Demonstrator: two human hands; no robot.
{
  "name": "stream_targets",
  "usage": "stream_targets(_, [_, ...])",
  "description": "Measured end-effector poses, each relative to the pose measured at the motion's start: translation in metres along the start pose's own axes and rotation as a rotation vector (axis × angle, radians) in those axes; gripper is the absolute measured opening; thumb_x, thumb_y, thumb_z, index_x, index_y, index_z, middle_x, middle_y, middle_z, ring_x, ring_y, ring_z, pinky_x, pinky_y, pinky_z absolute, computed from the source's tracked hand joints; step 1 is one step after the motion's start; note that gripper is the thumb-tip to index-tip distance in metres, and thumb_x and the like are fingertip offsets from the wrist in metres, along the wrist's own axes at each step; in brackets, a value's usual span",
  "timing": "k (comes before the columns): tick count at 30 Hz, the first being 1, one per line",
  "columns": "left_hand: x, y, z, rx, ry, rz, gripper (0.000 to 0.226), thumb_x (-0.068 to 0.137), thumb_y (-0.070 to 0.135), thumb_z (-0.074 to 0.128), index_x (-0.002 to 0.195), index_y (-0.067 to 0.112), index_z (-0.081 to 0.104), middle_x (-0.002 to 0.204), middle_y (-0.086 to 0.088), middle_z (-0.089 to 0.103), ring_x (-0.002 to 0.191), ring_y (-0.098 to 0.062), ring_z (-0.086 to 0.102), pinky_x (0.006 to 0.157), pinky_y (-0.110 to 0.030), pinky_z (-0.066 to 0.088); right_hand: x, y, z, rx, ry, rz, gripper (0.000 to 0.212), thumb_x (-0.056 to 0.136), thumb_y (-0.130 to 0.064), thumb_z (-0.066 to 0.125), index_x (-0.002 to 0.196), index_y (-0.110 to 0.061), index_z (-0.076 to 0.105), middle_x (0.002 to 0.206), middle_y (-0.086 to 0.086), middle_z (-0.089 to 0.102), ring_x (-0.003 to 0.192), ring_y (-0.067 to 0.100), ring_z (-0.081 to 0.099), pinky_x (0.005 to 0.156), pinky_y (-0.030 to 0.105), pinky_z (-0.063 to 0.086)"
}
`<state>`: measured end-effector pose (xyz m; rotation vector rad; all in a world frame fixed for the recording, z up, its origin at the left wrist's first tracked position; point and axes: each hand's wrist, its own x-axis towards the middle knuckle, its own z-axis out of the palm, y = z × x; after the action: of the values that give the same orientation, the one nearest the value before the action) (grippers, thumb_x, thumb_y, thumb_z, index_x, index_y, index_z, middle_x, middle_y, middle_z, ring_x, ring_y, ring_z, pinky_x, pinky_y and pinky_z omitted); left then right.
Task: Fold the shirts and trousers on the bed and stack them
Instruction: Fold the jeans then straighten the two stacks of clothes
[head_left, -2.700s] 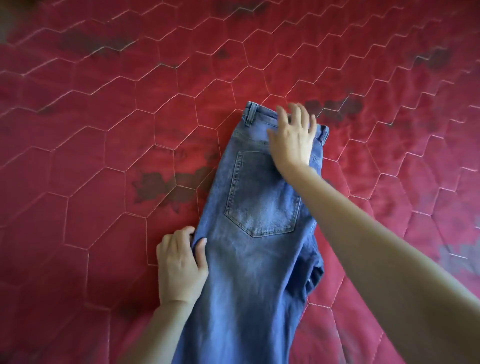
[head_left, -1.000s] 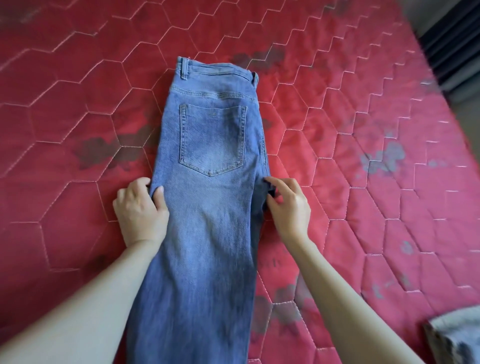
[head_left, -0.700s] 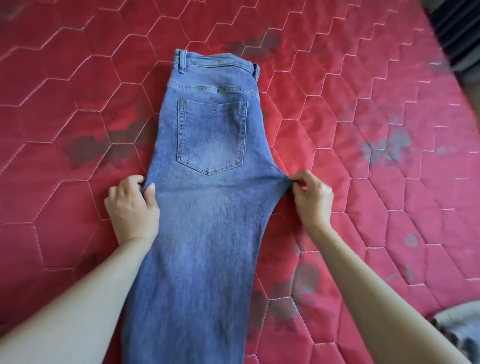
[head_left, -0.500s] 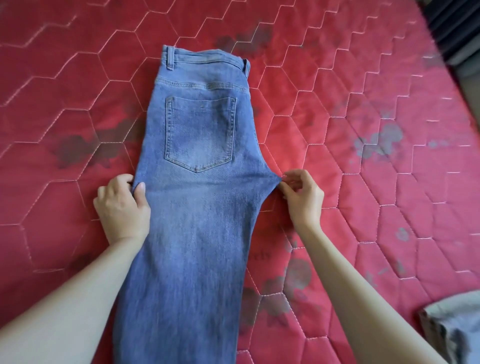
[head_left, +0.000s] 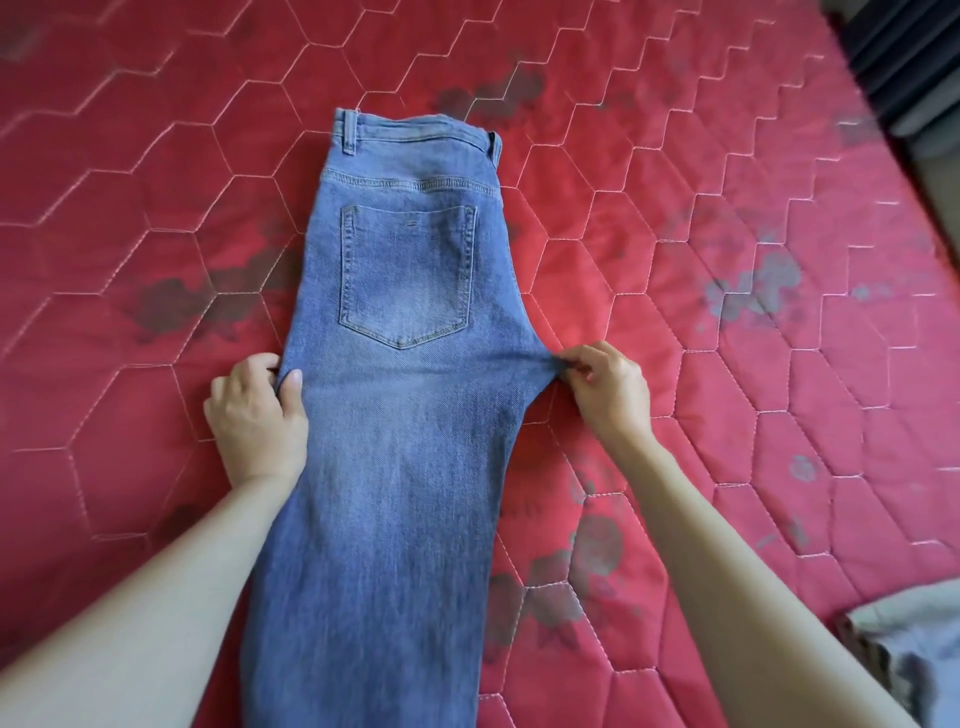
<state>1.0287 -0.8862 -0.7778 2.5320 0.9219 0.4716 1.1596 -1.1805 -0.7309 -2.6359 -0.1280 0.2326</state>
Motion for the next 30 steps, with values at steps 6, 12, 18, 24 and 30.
stream_targets(6, [0.0, 0.001, -0.001, 0.02, -0.004, 0.003, 0.021, 0.09, 0.01, 0.063, 0.105, -0.003, 0.06, 0.097, -0.025, 0.064, 0.09, -0.045, 0.051, 0.078, -0.051, 0.035, -0.008, -0.079, 0.019, -0.055, 0.08, -0.165, 0.04, 0.077, 0.0, 0.049, 0.112, -0.011, 0.066, 0.118, 0.005, 0.059, 0.114, 0.028, 0.051, 0.086, 0.035, 0.045])
stream_targets(12, [0.0, 0.001, 0.0, 0.018, 0.012, 0.01, 0.019, 0.089, 0.012, 0.063, 0.103, -0.001, 0.06, 0.094, -0.021, 0.065, 0.088, -0.043, 0.052, 0.076, -0.048, 0.033, -0.001, -0.121, 0.101, -0.387, -0.165, -0.361, 0.061, 0.102, -0.049, 0.022, 0.154, -0.018, 0.015, 0.163, 0.004, 0.007, 0.15, 0.02, 0.002, 0.119, 0.051, -0.003])
stream_targets(18, [0.0, -0.003, 0.002, 0.042, -0.009, 0.006, 0.02, 0.09, 0.014, 0.062, 0.105, 0.001, 0.059, 0.097, -0.02, 0.065, 0.089, -0.043, 0.052, 0.075, -0.05, 0.036, -0.016, -0.026, 0.058, -0.47, -0.014, -0.211, 0.059, 0.101, -0.048, 0.017, 0.154, -0.024, 0.015, 0.162, 0.0, 0.01, 0.15, 0.019, 0.006, 0.118, 0.056, 0.002])
stream_targets(24, [0.001, -0.002, 0.003, 0.055, -0.007, 0.012, 0.021, 0.089, 0.014, 0.062, 0.105, 0.001, 0.059, 0.096, -0.021, 0.063, 0.089, -0.043, 0.052, 0.076, -0.051, 0.036, -0.034, -0.032, 0.049, -0.319, 0.057, 0.037, 0.059, 0.102, -0.041, 0.024, 0.155, -0.018, 0.011, 0.163, 0.008, 0.004, 0.15, 0.023, -0.002, 0.118, 0.057, -0.001])
stream_targets(30, [0.0, -0.003, 0.003, 0.034, -0.003, 0.002, 0.02, 0.09, 0.016, 0.06, 0.105, 0.002, 0.06, 0.099, -0.02, 0.064, 0.091, -0.042, 0.052, 0.078, -0.049, 0.034, -0.072, -0.094, 0.094, -0.356, -0.071, -0.395, 0.059, 0.1, -0.049, 0.022, 0.153, -0.022, 0.024, 0.161, 0.006, 0.014, 0.149, 0.023, 0.01, 0.119, 0.055, 0.006])
